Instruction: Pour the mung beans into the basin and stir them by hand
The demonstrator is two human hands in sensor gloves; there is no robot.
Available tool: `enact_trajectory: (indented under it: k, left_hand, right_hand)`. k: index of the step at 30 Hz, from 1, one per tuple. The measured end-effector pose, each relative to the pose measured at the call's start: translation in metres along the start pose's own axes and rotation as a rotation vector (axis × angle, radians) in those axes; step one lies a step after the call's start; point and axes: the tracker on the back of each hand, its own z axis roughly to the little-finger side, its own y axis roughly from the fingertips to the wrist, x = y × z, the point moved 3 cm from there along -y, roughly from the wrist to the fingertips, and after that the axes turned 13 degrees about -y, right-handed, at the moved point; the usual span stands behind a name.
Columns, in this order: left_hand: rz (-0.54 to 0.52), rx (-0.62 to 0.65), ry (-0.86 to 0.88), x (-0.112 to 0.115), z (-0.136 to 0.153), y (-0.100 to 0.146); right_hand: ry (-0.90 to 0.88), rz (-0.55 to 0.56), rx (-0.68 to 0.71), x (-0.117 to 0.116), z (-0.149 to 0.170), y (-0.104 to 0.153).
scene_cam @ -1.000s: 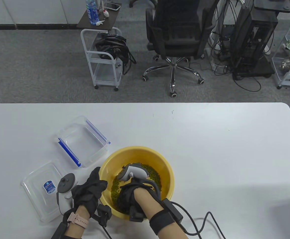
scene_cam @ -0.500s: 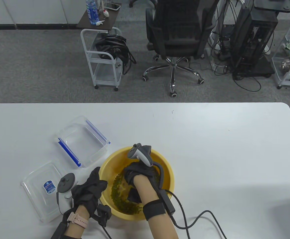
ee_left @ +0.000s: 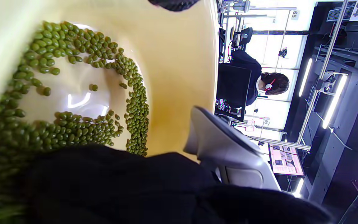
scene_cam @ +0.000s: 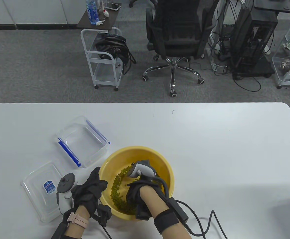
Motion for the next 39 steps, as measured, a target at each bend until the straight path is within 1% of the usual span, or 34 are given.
enact_trajectory:
  k: [1,4,7,8,10,11,13,14,16,18,19,20,21,23,25,26,28,30,33,35,37,38,39]
  left_hand:
    - [0.001,0.000,0.000,0.000,0.000,0.000]
    - [0.000,0.000,-0.001,0.000,0.000,0.000]
    - [0.004,0.001,0.001,0.000,0.000,0.000]
    - [0.005,0.001,0.000,0.000,0.000,0.000]
    - [0.006,0.001,-0.001,0.000,0.000,0.000]
    - [0.006,0.002,0.000,0.000,0.000,0.000]
    - [0.007,0.001,0.001,0.000,0.000,0.000]
    - [0.006,0.001,0.001,0.000,0.000,0.000]
    - [0.007,0.000,0.003,0.000,0.000,0.000]
    - [0.007,0.000,0.003,0.000,0.000,0.000]
    - [0.006,0.000,0.002,0.000,0.000,0.000]
    - [0.006,0.000,0.002,0.000,0.000,0.000]
    - [0.004,0.000,0.001,0.000,0.000,0.000]
    - [0.004,0.000,0.001,0.000,0.000,0.000]
    - [0.003,0.000,0.000,0.000,0.000,0.000]
    - [0.002,0.000,-0.001,0.000,0.000,0.000]
    - [0.002,0.000,0.001,0.000,0.000,0.000]
    - [0.002,0.001,-0.002,0.000,0.000,0.000]
    - [0.002,0.001,-0.003,0.000,0.000,0.000]
    - [0.002,0.000,-0.003,0.000,0.000,0.000]
    - [0.004,0.000,-0.005,0.000,0.000,0.000]
    - [0.005,0.000,-0.004,0.000,0.001,-0.001]
    - [0.005,0.001,-0.004,0.000,0.001,-0.001]
  right_hand:
    - [0.000,-0.050,0.011,-0.007,-0.008,-0.002]
    - [-0.022,-0.094,0.109,-0.015,-0.030,-0.005]
    - [-0.084,-0.040,0.128,-0.008,-0.048,-0.007]
    - [-0.118,-0.015,0.142,-0.001,-0.053,-0.007]
    - [-0.193,0.066,0.151,0.016,-0.057,-0.009]
    - [-0.228,0.176,0.134,0.031,-0.055,-0.010]
    - [-0.276,0.308,0.124,0.051,-0.048,-0.009]
    - [-0.294,0.337,0.112,0.058,-0.043,-0.008]
    - [-0.247,0.434,0.038,0.072,-0.027,-0.006]
    - [-0.211,0.471,0.020,0.080,-0.013,-0.002]
    - [-0.207,0.484,-0.043,0.080,-0.003,0.001]
    - [-0.198,0.472,-0.073,0.079,0.003,0.002]
    - [-0.172,0.436,-0.098,0.076,0.010,0.003]
    - [-0.152,0.375,-0.111,0.068,0.019,0.005]
    - [-0.140,0.277,-0.130,0.055,0.024,0.005]
    - [-0.127,0.226,-0.121,0.046,0.025,0.005]
    - [-0.083,0.177,-0.083,0.032,0.022,0.005]
    - [-0.052,0.077,-0.034,0.015,0.016,0.003]
    - [0.018,0.015,-0.009,-0.005,0.001,0.000]
    - [0.020,-0.039,0.044,-0.017,-0.015,-0.002]
    - [0.003,-0.053,0.093,-0.020,-0.029,-0.003]
    - [-0.018,-0.031,0.144,-0.016,-0.039,-0.005]
    - [-0.036,0.001,0.129,-0.012,-0.042,-0.005]
